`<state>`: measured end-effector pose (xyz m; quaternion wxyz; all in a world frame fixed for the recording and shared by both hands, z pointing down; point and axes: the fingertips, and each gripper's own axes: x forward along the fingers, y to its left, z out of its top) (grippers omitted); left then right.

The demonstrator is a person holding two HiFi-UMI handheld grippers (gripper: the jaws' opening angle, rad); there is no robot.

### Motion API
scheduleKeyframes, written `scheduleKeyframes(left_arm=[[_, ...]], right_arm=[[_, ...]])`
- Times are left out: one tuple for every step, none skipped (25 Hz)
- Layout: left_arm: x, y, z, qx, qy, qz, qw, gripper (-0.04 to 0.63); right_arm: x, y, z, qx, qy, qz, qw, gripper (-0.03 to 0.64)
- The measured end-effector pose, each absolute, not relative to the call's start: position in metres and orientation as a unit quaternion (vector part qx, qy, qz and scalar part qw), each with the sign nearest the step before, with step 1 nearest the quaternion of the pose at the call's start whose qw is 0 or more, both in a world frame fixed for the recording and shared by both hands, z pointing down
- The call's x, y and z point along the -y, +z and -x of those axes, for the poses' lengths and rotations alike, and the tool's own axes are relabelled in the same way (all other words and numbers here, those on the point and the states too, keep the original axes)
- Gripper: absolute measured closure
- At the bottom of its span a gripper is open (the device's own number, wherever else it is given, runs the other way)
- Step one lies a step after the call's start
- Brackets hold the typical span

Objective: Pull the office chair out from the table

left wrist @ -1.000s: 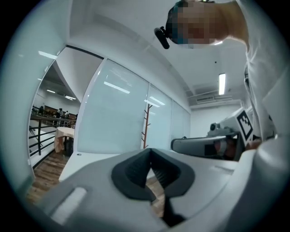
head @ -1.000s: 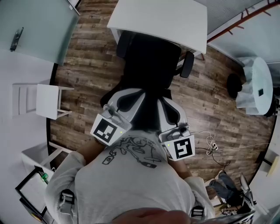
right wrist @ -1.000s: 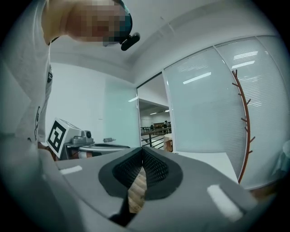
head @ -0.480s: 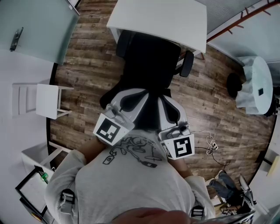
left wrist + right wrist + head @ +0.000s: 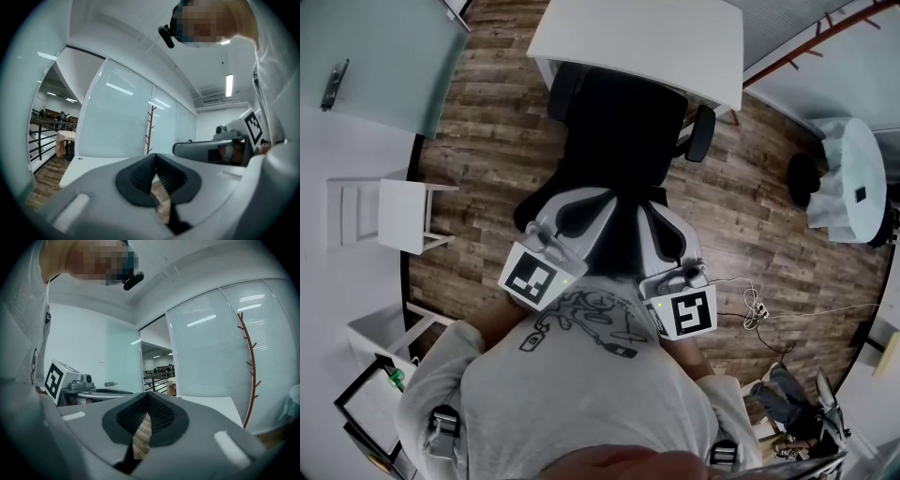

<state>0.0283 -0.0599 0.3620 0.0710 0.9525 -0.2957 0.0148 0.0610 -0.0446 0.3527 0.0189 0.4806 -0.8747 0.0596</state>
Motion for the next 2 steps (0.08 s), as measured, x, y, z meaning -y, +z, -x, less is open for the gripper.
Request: scheduleKeyframes(left_arm=[[0.0606, 0.3616, -0.029, 0.296, 0.014, -0.952, 0.071, 0.592], [0.0613, 0.3612, -0.0297, 0.296, 0.014, -0.952, 0.071, 0.592]], right_arm=[[0.0451, 0.3525, -0.0619, 0.875, 0.059, -0.48, 0.019, 0.611], [0.0456, 0.3523, -0.0627, 0.875, 0.059, -0.48, 0.019, 0.611]])
